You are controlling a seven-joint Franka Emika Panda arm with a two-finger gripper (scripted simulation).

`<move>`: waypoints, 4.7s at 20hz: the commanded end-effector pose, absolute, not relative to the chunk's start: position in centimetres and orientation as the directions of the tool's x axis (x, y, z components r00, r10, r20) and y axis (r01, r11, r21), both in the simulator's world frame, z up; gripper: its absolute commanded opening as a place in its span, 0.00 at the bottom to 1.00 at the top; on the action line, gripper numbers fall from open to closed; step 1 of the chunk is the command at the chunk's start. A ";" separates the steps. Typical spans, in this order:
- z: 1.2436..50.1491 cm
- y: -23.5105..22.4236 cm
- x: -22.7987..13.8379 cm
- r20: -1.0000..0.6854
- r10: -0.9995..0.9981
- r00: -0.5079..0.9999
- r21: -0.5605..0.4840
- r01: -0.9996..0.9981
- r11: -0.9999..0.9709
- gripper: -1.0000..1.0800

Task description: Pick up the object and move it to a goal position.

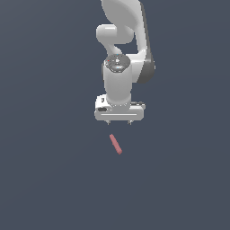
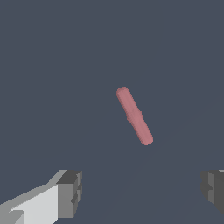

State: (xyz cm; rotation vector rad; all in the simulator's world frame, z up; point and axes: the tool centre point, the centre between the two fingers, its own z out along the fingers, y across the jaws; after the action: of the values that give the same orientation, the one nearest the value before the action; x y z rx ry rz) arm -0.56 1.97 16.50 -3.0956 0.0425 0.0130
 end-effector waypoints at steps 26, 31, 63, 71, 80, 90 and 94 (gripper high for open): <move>7.6 0.4 2.9 0.000 0.358 0.934 -0.003 0.358 -0.934 0.96; 6.6 0.3 3.1 0.000 0.398 0.917 0.000 0.398 -0.917 0.96; 1.4 0.2 3.2 0.000 0.404 0.915 0.000 0.404 -0.915 0.00; 2.9 0.6 3.1 0.000 0.404 0.915 0.000 0.404 -0.915 0.00; 9.5 2.3 3.0 0.000 0.405 0.914 0.000 0.405 -0.914 0.00; 19.1 4.6 3.1 0.000 0.405 0.914 0.000 0.405 -0.914 0.00; 21.3 5.2 3.2 0.000 0.405 0.914 0.000 0.405 -0.914 0.00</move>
State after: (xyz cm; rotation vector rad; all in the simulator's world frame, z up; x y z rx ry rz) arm 3.23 5.03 20.56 -3.0740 -0.6514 -0.0027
